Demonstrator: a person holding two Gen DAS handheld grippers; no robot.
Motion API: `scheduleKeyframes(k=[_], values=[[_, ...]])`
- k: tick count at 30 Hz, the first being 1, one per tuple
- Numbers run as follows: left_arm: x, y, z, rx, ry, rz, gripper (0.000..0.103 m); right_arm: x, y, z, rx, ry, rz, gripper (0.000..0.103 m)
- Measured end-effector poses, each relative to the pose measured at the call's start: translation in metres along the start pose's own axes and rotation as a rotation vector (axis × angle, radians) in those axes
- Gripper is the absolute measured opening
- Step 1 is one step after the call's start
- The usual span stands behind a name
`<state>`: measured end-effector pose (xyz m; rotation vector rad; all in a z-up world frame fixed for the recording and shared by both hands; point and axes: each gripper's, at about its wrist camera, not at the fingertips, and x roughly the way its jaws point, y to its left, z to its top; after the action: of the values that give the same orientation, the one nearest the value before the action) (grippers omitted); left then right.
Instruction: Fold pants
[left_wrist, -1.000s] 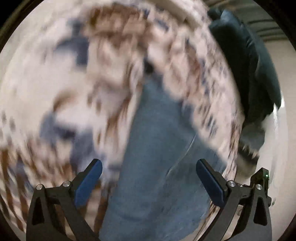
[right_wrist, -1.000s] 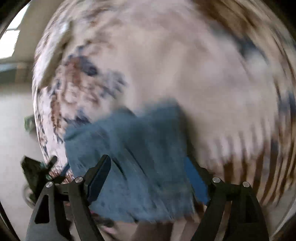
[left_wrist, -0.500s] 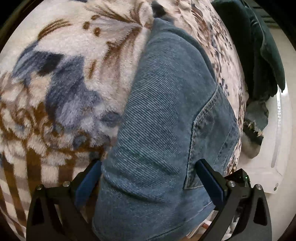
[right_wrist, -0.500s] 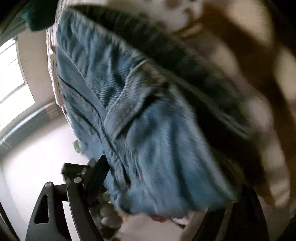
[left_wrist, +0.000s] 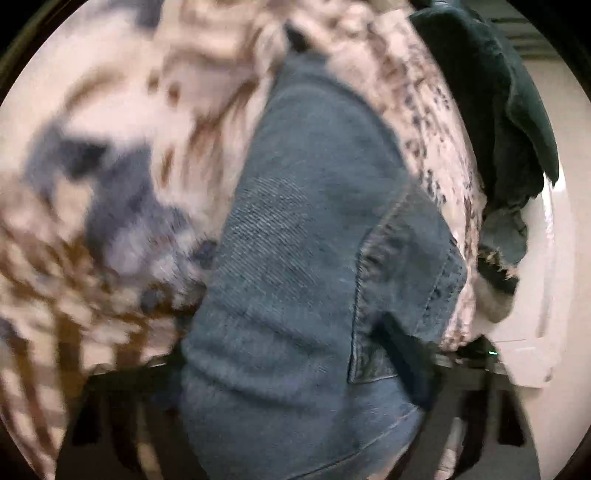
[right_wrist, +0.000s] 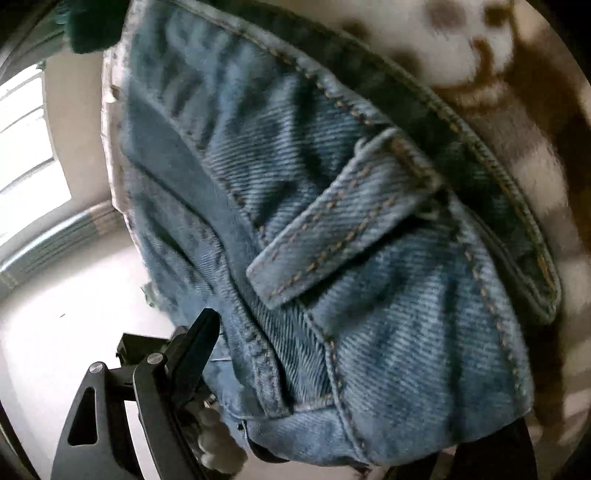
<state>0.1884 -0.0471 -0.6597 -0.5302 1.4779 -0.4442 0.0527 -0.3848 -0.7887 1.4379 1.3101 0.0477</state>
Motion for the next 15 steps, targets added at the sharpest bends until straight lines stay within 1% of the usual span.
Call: scheduleKeyframes(k=[1,2,3,4,5,6,8,9,11,12,13,14,15], values=[[-0.006,-0.004,-0.001,0.024,-0.026,0.009,0.061,-0.007,0.001,-0.007,-0.005,-0.022,0.03,0.082],[-0.014,-0.007,-0.004,0.034,-0.046,0.009,0.052,-0.012,0.004,-0.012,-0.015,-0.036,0.06,0.081],[-0.017,-0.006,-0.005,0.029,-0.057,0.003,0.049,-0.018,0.007,-0.018,-0.02,-0.052,0.106,0.081],[-0.021,-0.005,-0.006,0.02,-0.071,-0.008,0.044,-0.019,0.005,-0.023,0.003,-0.063,0.157,0.081],[-0.024,-0.003,-0.007,0.01,-0.08,-0.02,0.041,-0.019,0.0,-0.025,0.034,-0.065,0.206,0.081],[-0.024,-0.001,-0.007,0.0,-0.076,-0.027,0.041,-0.015,-0.005,-0.026,0.064,-0.062,0.222,0.081],[-0.019,0.005,-0.004,-0.039,-0.061,-0.044,0.041,-0.002,-0.013,-0.022,0.079,-0.053,0.159,0.081],[-0.017,0.01,-0.002,-0.071,-0.057,-0.056,0.04,0.004,-0.015,-0.02,0.086,-0.042,0.148,0.079],[-0.018,0.011,0.0,-0.078,-0.06,-0.059,0.039,0.005,-0.021,-0.017,0.117,-0.045,0.12,0.066],[-0.02,0.007,-0.001,-0.062,-0.065,-0.047,0.038,0.005,-0.019,-0.019,0.117,-0.047,0.111,0.062],[-0.023,0.003,-0.002,-0.043,-0.069,-0.036,0.036,0.002,-0.015,-0.023,0.102,-0.048,0.09,0.054],[-0.026,-0.002,-0.003,-0.028,-0.078,-0.027,0.033,-0.002,-0.012,-0.027,0.094,-0.051,0.091,0.049],[-0.029,-0.006,-0.005,-0.02,-0.088,-0.028,0.03,-0.007,-0.009,-0.03,0.088,-0.052,0.096,0.048]])
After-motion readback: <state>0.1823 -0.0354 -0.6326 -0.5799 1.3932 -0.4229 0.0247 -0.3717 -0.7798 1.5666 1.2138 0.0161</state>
